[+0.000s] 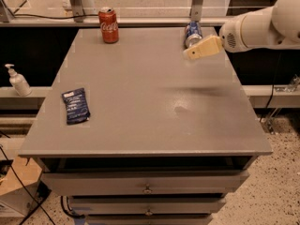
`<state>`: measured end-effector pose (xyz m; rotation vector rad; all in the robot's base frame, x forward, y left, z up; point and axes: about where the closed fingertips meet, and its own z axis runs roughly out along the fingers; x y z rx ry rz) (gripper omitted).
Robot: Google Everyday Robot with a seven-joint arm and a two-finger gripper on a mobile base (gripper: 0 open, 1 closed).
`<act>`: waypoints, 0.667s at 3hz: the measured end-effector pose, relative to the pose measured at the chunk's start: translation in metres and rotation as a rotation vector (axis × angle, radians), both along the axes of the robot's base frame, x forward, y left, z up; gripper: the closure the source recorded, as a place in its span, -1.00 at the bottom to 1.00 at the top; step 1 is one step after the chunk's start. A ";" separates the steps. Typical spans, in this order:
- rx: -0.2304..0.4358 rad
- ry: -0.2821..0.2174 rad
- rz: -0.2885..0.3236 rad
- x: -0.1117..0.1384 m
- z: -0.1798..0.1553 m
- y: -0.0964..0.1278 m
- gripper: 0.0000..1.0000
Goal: Pick pepsi can
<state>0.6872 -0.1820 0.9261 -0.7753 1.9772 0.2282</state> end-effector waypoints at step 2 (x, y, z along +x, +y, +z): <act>0.072 -0.054 -0.062 0.056 -0.016 0.014 -1.00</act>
Offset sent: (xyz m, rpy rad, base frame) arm 0.0952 0.0151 -0.0270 0.1011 -0.0825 -0.0886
